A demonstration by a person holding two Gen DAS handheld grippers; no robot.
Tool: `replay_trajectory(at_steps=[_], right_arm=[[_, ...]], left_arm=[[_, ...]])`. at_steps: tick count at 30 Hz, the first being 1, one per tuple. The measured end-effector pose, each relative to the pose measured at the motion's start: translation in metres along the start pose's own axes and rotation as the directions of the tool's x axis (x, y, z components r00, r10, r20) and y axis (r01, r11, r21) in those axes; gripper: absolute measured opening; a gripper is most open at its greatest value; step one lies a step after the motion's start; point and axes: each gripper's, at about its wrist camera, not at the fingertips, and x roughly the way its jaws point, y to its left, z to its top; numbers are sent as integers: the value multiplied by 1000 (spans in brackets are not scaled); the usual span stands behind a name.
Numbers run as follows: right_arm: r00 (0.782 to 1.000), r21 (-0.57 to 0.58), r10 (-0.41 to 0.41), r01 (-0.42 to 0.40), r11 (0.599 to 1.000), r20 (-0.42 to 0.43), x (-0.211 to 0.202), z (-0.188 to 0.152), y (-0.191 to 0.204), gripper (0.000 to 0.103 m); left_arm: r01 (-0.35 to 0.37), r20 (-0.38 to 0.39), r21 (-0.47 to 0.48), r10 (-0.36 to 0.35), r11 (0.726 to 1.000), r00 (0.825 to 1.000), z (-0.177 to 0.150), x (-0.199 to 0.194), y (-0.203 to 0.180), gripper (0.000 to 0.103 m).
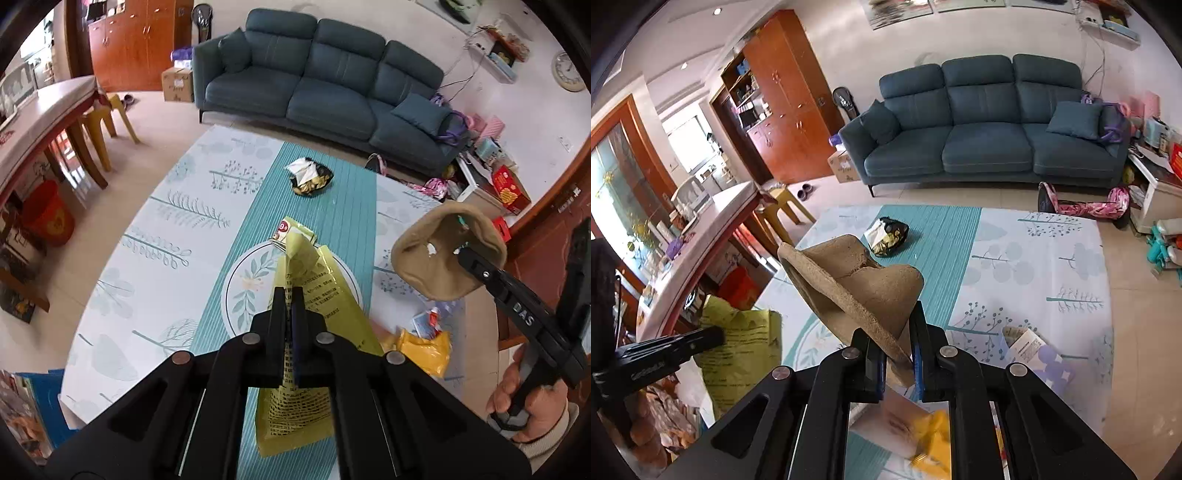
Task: Collect trash
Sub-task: 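Lift the yellow-green bag and tan paper bag off the table toward the bin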
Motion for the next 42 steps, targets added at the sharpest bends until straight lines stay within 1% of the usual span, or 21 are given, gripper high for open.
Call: replay_trajectory(at_steps=[6,9,12,16,19,22,24,27,32,35,38,39,41,42], right_arm=[[1000,13,6,-6,1000,17,-28,-6,22,11],[1000,4,3,-3,1000,29,-46,-13,39,11],[999,1,-5,5,1000,34,-64,-25,57,11],[998,23,-37,36,999,48,-90,-56,88,11],[996,62,-71,67,996,57,-109,-90,114,11],[994,123,-90,82,989,55,-125,-130,141,11],[993,152,-104,95,984,51,-132,-159,158,11],[992,199,-127,119,973,27,-143,-213,189,11],[988,251,-151,155,956,-32,-157,-293,223,11],[984,294,-159,177,939,-85,-163,-334,233,11],[973,332,-173,215,919,-153,-169,-380,240,11],[970,341,-175,223,913,-166,-170,-387,236,11],[961,356,-184,249,901,-206,-176,-416,237,11],[958,362,-186,257,896,-219,-176,-420,233,11]], left_arm=[[17,48,5,-17,1000,999,-8,-49,9,0],[29,67,3,-29,1000,997,-14,-69,17,0],[49,83,5,-50,999,995,-24,-90,28,0],[92,100,25,-94,995,990,-43,-115,47,0],[123,99,47,-127,991,987,-62,-132,67,0],[153,71,55,-157,987,985,-86,-146,91,0],[173,59,79,-178,982,982,-108,-156,108,0],[182,48,134,-190,974,981,-138,-170,128,0],[202,-1,206,-206,958,979,-199,-189,154,0],[212,-48,238,-206,948,977,-230,-189,160,0],[222,-84,271,-206,937,975,-256,-185,157,0],[225,-93,279,-206,934,974,-265,-184,155,0],[230,-107,292,-207,928,972,-282,-180,152,0],[229,-110,300,-205,926,972,-291,-177,150,0]])
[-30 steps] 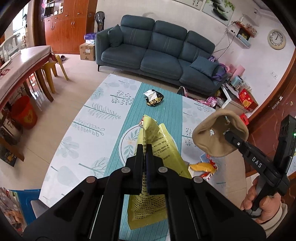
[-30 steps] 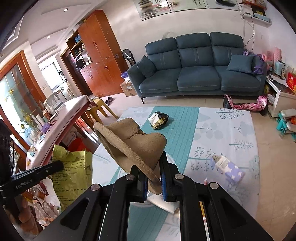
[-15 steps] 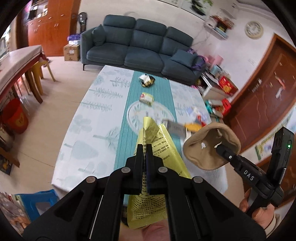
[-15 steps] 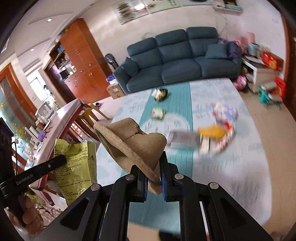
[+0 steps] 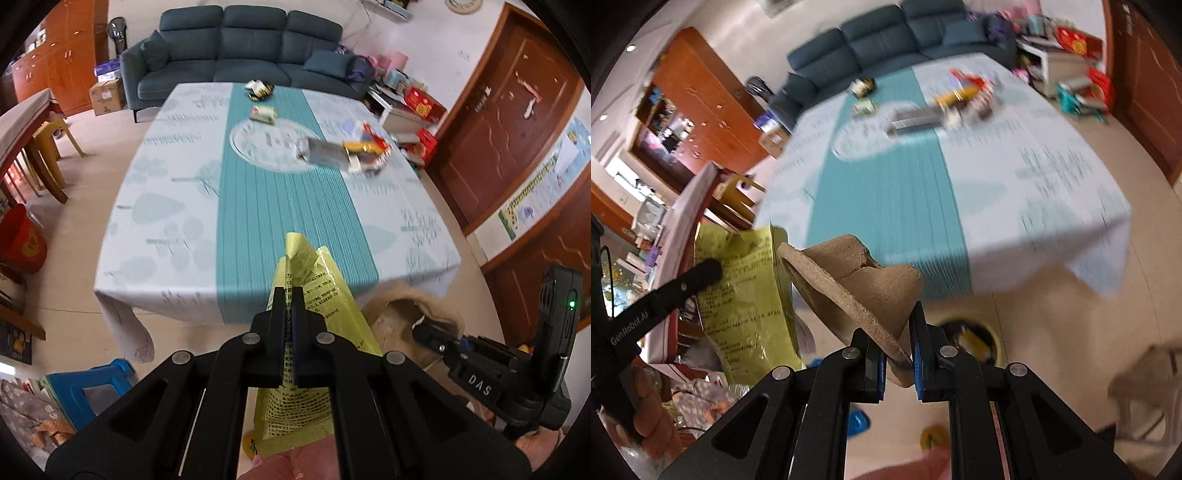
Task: Collect trash
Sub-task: 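Lift the yellow-green bag and tan paper bag off the table toward the bin, then lower both bags over the bin and open both grippers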
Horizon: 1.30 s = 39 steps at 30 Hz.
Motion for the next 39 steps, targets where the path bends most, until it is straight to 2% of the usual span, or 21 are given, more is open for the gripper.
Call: replay_trajectory(at_steps=[5,9,20,25,27,32,33,35,37,39], right_arm=[[996,59,-45,49,997,-77,25,-41,-32,11],[989,116,-60,75,990,-133,59,-59,-61,11],[958,255,-45,121,959,-284,207,-144,-156,11],[945,279,-45,141,950,-324,282,-161,-188,11],[940,285,-44,147,947,-338,311,-156,-198,11],[925,289,-40,158,944,-378,363,-167,-215,11],[922,292,-33,156,944,-386,371,-167,-217,13],[916,301,-17,149,942,-400,387,-175,-222,20],[914,310,-13,152,939,-406,399,-181,-226,39],[916,324,-3,144,935,-400,403,-184,-227,44]], left_arm=[[-23,-14,48,23,999,1000,-36,31,-20,0],[-85,-44,87,89,993,995,-73,76,-32,0],[-196,-127,61,202,979,971,-167,235,-28,0],[-225,-140,46,230,973,963,-199,310,-21,0],[-227,-146,40,230,973,962,-210,336,-18,1],[-253,-170,63,260,966,951,-236,394,-14,1],[-253,-185,63,260,966,948,-240,405,-13,1],[-260,-214,67,268,963,939,-248,424,-9,15],[-264,-234,59,270,963,934,-253,434,-3,24],[-275,-248,53,279,960,928,-259,443,2,26]])
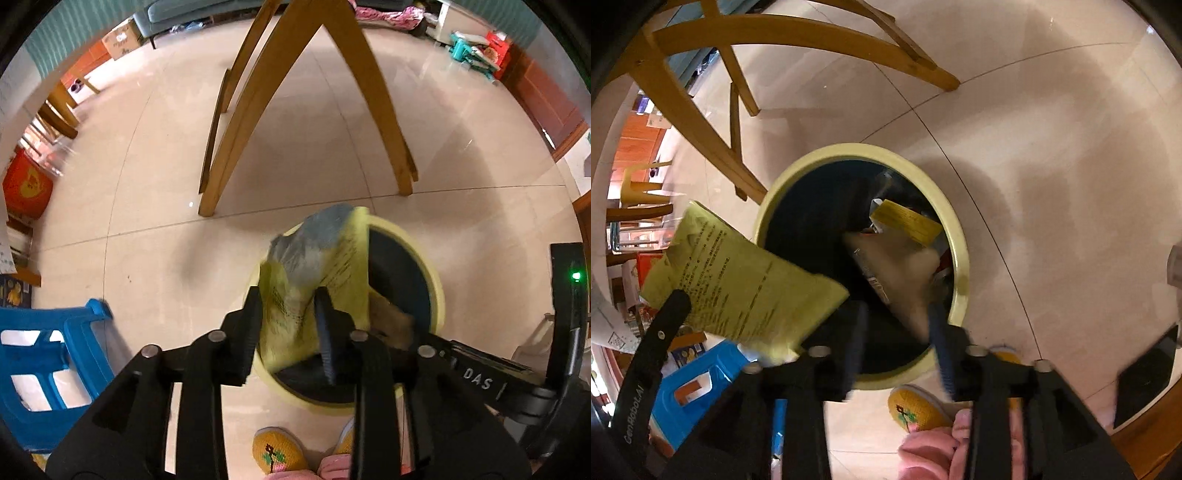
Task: Collect trash
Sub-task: 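Lower both bags over the bin and open both grippers, then raise both open grippers back toward the table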
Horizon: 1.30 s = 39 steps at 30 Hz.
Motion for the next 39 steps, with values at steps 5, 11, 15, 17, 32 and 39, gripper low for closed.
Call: replay_trajectory(at_steps=[5,11,15,17,32,39], right_arm=[[1000,-6,9,-9,1000,3,1,-2,6,47],[999,-64,13,-10,998,47,-24,-4,25,47],[997,-107,3,6,994,83,-54,-7,43,47],[996,-116,2,9,993,92,-69,-9,51,47],[987,-127,49,-29,992,155,-246,-53,98,47],[975,-181,70,-31,983,213,-348,-81,128,47]], left_arm=[[-23,-23,-9,23,1000,999,-2,6,7,30],[-29,7,-35,30,999,1000,2,-30,18,53],[-30,6,-31,30,999,1000,4,-58,23,53],[-30,3,-26,30,999,1000,6,-77,27,53],[19,18,11,-19,1000,1000,31,-264,57,73],[57,100,65,-63,996,993,59,-369,63,73]])
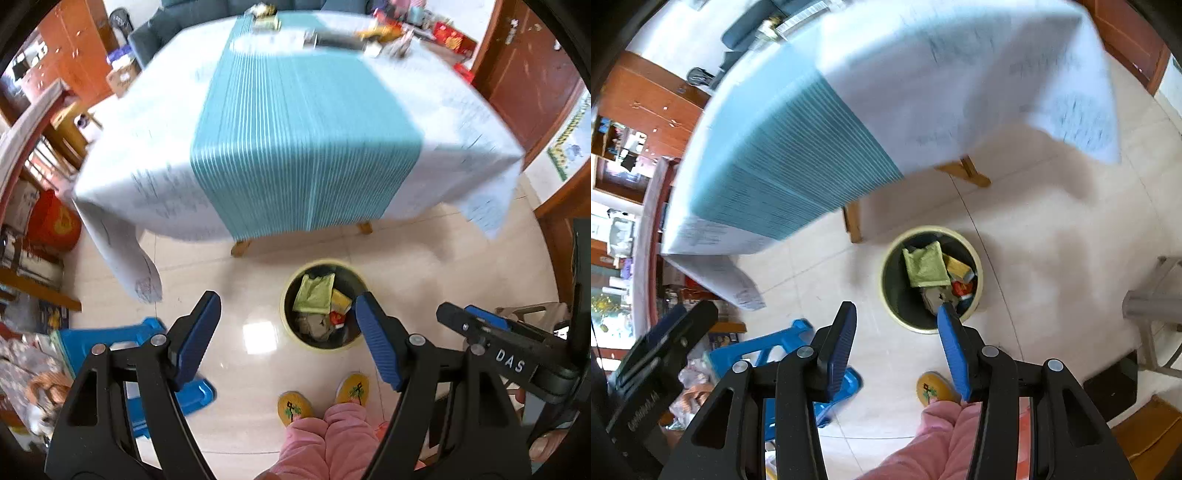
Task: Collect trash
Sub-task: 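Raise both open grippers back toward the table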
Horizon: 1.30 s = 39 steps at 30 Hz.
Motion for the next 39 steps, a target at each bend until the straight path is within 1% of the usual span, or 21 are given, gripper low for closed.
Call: replay_trajectory(at_steps=[6,11,14,18,24,27,29,32,35,38,39], right_arm=[[999,-5,5,-4,1000,49,-67,2,24,47],[993,-28,0,4,1000,122,-118,11,42,47],[985,-26,-5,10,1000,173,-145,18,51,47],[967,-9,-11,14,1000,256,-182,30,60,47],[940,-15,-14,20,1000,340,-211,56,70,47],[927,-26,-8,19,999,376,-223,77,74,47],[923,-26,-5,17,1000,386,-225,92,73,47],[919,-28,1,11,1000,394,-224,122,68,47],[919,-47,9,10,999,394,-218,159,63,47],[924,-66,27,-2,998,382,-205,205,52,47],[927,-75,37,-10,997,374,-200,222,48,47]], left_arm=[[29,72,21,-31,999,997,29,-69,9,73],[62,140,49,-69,997,988,46,-114,12,73],[75,177,85,-89,994,980,55,-137,11,73],[82,236,136,-113,987,965,67,-161,9,73],[96,295,170,-144,981,945,96,-186,8,73],[108,303,169,-156,980,940,113,-192,9,73],[109,308,162,-155,981,939,128,-192,9,74],[108,316,139,-148,984,937,152,-188,11,74],[105,317,99,-131,990,940,184,-172,8,74],[87,313,71,-105,994,944,214,-151,1,75],[75,310,70,-93,995,946,229,-139,-4,76]])
